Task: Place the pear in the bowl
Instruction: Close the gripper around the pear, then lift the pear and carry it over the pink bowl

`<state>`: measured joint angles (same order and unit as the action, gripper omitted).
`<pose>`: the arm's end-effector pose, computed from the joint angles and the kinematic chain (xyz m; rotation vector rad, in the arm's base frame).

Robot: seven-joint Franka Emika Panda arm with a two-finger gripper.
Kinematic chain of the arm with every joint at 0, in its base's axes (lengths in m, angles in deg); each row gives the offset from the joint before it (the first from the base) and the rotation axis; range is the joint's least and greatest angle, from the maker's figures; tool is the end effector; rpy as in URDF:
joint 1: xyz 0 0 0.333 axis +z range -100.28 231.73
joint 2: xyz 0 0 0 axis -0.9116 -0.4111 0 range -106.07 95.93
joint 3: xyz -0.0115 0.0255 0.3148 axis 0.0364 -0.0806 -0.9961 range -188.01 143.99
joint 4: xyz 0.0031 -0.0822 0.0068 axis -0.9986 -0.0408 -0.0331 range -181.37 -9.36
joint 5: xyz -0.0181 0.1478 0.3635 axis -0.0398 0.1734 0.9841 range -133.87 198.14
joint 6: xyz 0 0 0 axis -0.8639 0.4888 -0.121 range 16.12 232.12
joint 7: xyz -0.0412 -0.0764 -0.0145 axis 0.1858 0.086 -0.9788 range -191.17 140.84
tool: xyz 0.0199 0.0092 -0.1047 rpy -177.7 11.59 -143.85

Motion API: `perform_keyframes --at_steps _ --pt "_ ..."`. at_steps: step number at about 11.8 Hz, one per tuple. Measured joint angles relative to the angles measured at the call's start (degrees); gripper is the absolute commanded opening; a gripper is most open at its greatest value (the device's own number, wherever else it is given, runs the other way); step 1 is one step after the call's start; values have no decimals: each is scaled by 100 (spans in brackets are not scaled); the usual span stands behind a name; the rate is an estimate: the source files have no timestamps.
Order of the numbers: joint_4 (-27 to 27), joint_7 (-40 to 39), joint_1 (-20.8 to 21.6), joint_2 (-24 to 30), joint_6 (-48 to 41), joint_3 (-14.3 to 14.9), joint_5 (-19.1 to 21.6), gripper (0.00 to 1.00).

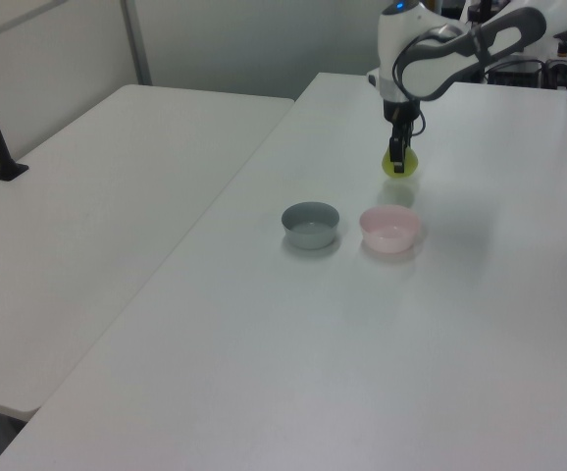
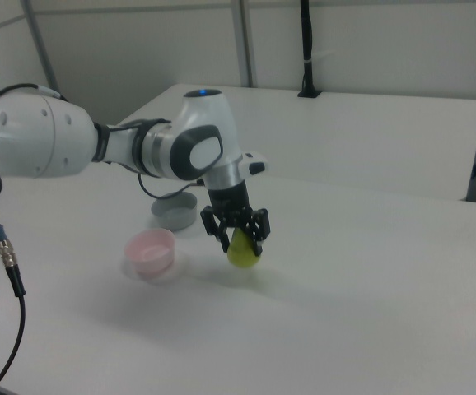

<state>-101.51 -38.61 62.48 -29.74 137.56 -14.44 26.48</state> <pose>0.6553 -0.1207 0.3551 3.0007 0.1620 -0.0497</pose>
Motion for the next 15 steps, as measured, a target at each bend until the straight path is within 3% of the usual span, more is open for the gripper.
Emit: perform_keyframes --at_steps 3,8,12,15 --pt "216 0 10 571 -718 -1 0 38" --pt "1179 0 55 1079 -2233 -56 117 39" --pt "1288 29 154 1108 -2317 -91 230 39" --pt "1274 400 721 1100 -2322 -121 231 39"
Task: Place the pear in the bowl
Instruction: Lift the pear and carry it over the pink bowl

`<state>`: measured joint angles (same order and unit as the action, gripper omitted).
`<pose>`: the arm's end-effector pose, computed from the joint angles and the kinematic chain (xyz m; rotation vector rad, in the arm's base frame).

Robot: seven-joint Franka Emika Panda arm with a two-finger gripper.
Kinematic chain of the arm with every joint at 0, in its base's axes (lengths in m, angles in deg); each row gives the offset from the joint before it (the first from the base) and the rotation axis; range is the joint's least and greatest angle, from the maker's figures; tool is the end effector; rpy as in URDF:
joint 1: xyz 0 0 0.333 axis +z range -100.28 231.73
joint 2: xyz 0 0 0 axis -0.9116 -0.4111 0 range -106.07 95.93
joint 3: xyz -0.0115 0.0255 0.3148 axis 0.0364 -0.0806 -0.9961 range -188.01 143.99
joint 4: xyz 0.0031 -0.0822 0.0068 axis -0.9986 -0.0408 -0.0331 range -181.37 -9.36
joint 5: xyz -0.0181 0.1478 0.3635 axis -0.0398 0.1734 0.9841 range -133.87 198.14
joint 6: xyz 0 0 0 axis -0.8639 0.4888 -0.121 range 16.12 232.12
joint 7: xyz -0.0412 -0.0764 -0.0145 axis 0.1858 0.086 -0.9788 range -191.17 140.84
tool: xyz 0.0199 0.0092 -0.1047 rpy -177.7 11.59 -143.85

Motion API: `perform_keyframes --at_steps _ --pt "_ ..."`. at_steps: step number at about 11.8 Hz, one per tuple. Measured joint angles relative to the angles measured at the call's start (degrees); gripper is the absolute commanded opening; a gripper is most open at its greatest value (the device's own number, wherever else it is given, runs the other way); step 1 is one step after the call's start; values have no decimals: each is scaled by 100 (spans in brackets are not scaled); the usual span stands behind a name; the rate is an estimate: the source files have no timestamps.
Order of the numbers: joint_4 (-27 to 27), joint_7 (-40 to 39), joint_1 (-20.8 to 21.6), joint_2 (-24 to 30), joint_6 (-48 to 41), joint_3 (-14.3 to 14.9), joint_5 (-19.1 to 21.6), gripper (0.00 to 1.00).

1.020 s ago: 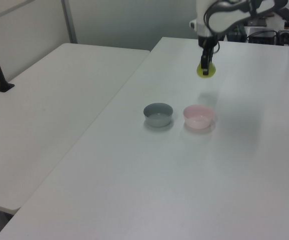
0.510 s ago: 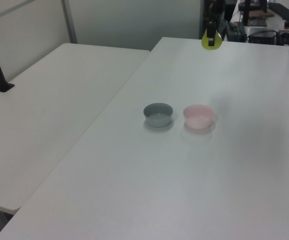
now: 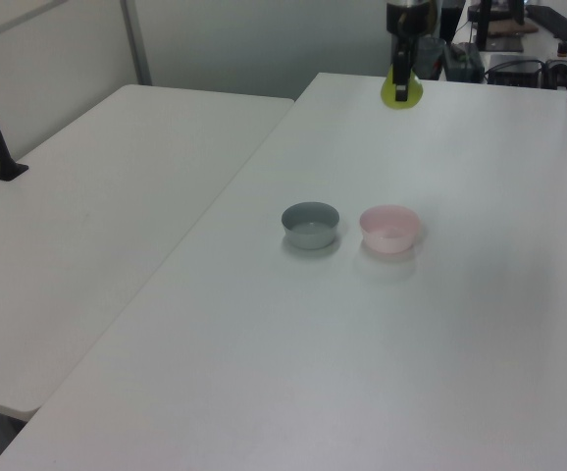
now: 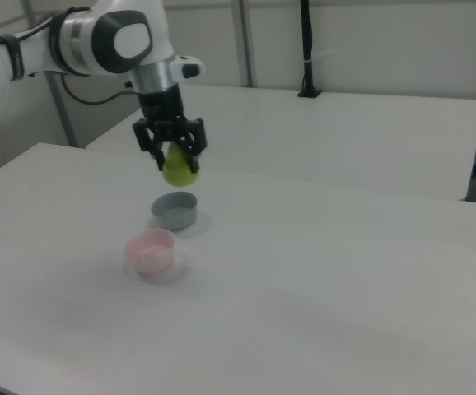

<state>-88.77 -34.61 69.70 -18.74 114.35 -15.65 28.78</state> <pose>0.6337 -0.0244 0.5497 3.0505 0.2040 -0.0068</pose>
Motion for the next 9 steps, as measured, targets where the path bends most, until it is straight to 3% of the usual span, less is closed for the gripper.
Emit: perform_keyframes --at_steps 4,9 --pt "-168 587 767 84 -3 -54 0 39" --pt "-781 656 994 463 -5 -75 1 39"
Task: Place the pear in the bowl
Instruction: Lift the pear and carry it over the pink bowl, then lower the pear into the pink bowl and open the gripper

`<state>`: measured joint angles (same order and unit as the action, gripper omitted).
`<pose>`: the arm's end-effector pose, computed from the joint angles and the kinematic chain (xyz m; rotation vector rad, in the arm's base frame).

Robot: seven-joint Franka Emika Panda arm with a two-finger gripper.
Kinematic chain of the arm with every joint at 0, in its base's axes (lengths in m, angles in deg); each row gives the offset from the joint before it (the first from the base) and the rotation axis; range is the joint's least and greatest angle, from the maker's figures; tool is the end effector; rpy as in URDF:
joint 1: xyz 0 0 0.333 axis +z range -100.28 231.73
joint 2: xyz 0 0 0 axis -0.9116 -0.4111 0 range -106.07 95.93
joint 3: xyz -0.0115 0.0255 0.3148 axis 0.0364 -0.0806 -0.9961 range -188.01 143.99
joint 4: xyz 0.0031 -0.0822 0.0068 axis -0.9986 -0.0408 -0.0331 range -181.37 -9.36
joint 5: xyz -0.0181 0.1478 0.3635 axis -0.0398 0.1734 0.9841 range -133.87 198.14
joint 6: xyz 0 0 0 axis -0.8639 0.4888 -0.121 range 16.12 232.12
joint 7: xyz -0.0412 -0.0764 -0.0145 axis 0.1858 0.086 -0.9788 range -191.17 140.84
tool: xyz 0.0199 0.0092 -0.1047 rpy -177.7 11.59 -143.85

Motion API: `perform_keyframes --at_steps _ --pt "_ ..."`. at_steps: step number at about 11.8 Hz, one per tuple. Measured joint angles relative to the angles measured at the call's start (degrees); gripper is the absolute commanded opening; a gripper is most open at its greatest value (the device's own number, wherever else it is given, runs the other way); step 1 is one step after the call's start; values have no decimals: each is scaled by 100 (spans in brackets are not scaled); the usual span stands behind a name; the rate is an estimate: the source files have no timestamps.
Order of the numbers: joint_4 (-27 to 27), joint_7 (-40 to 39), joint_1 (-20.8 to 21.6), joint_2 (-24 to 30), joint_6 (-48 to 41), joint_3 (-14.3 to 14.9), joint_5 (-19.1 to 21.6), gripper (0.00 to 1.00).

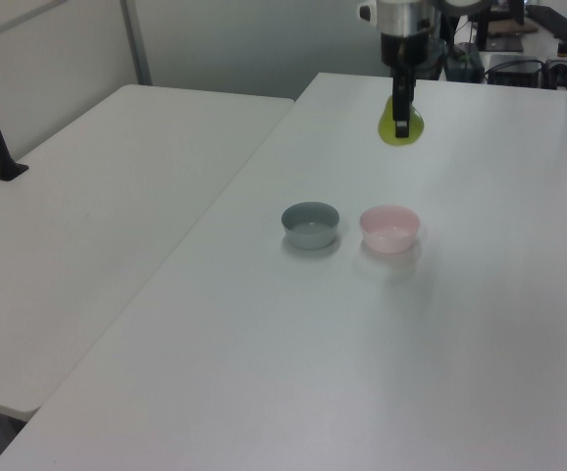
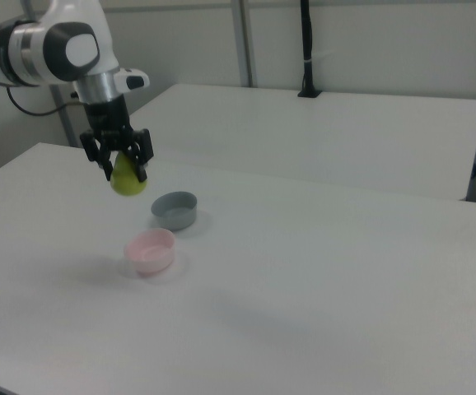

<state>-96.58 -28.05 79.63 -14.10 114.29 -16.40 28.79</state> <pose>0.5996 0.0856 0.5343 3.0491 0.3131 -0.0757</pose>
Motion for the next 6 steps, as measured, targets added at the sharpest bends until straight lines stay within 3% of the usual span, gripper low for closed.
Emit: perform_keyframes --at_steps 6 --pt "-1259 0 -4 -66 1425 -4 0 40"
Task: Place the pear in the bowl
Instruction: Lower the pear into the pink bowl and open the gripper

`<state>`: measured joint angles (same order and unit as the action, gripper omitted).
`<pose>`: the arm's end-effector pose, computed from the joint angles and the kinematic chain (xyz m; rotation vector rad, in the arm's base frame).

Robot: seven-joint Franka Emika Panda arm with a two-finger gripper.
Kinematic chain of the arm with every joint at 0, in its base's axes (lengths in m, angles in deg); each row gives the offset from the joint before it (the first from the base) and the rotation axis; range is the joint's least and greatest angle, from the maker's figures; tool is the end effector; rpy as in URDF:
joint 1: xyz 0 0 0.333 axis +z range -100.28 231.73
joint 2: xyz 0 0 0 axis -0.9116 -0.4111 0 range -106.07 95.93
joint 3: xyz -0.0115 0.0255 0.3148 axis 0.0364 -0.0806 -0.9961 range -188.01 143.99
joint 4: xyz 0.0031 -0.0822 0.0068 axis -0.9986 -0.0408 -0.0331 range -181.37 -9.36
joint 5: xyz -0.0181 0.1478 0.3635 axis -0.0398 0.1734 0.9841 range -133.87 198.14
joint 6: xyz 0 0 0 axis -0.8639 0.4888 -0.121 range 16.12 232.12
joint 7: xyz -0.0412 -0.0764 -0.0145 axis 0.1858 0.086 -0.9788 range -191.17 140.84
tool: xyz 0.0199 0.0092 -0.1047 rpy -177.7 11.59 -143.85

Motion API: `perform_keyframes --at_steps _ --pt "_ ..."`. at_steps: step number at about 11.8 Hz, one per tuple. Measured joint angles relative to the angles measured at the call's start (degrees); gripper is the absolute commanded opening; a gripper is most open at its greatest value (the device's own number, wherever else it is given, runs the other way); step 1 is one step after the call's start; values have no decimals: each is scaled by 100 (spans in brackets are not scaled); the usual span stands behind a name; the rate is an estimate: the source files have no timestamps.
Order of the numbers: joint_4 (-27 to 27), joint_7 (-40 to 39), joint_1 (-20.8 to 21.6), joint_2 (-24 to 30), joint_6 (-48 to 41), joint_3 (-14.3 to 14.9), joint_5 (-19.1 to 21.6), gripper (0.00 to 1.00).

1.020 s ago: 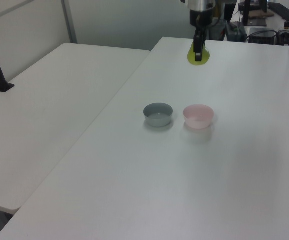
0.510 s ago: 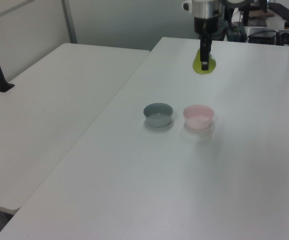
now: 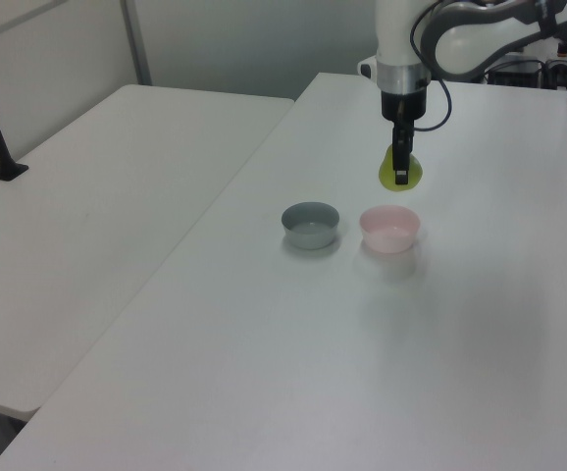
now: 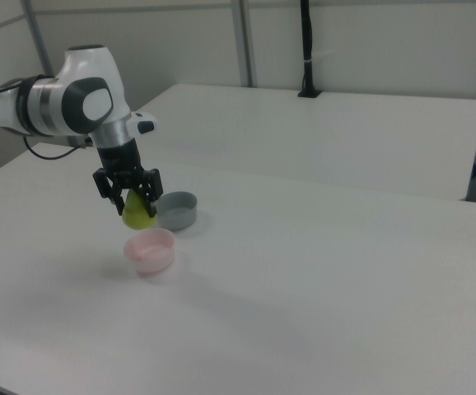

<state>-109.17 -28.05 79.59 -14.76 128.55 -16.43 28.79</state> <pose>0.5976 0.0856 0.4439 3.0510 0.3343 -0.0490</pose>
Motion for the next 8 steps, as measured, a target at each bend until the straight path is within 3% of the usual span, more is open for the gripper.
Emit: perform_keyframes --at_steps 8 --pt "-247 21 17 -669 909 -1 0 47"
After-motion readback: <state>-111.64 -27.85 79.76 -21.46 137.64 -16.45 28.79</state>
